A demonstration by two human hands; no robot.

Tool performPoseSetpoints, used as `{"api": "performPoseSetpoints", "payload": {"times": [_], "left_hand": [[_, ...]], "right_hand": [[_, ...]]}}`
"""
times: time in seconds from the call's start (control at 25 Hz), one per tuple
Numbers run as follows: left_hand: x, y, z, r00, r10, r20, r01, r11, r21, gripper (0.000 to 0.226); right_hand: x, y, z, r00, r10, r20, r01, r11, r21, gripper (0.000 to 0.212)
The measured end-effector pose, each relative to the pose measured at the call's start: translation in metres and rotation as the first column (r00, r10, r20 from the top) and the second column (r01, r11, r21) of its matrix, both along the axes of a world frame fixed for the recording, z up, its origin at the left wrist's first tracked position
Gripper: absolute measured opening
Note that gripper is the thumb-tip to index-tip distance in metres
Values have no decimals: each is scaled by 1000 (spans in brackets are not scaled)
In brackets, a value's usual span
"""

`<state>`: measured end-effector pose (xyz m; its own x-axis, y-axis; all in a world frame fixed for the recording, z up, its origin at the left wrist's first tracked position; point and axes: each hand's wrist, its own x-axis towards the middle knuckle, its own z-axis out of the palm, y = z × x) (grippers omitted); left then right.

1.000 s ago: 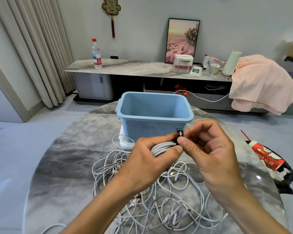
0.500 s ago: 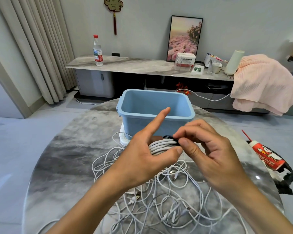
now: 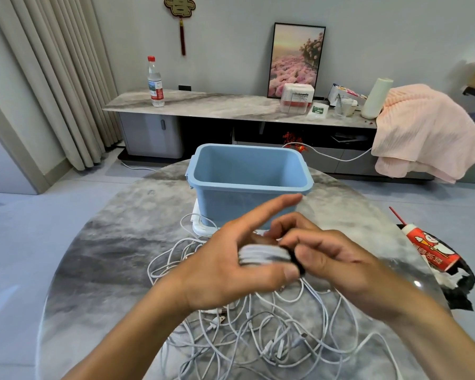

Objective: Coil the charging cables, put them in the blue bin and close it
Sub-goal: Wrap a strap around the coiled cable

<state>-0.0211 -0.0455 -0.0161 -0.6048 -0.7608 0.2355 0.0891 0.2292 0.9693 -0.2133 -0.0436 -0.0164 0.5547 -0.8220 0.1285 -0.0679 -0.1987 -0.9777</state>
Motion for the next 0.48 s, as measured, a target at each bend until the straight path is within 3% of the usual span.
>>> {"api": "performPoseSetpoints", "payload": {"times": [0.08, 0.12, 0.2, 0.36, 0.48], "left_hand": [[-6, -5, 1, 983, 157, -90, -126, 950, 286, 53], [-8, -7, 1, 974, 188, -124, -115, 889, 444, 47], [-10, -7, 1, 970, 171, -175, -21, 771, 636, 57], [-7, -7, -2, 945, 174, -278, 108, 636, 764, 81], [-7, -9, -4, 955, 194, -225, 63, 607, 792, 89]], "right_hand": [[10, -1, -6, 972, -165, 167, 146, 982, 120, 45], [12, -3, -8, 952, -223, 210, 188, 967, 172, 42], [12, -6, -8, 931, -286, 225, 245, 950, 192, 31], [5, -9, -5, 916, -333, 222, 283, 931, 230, 32], [4, -9, -6, 924, -324, 202, 278, 933, 228, 25]]}}
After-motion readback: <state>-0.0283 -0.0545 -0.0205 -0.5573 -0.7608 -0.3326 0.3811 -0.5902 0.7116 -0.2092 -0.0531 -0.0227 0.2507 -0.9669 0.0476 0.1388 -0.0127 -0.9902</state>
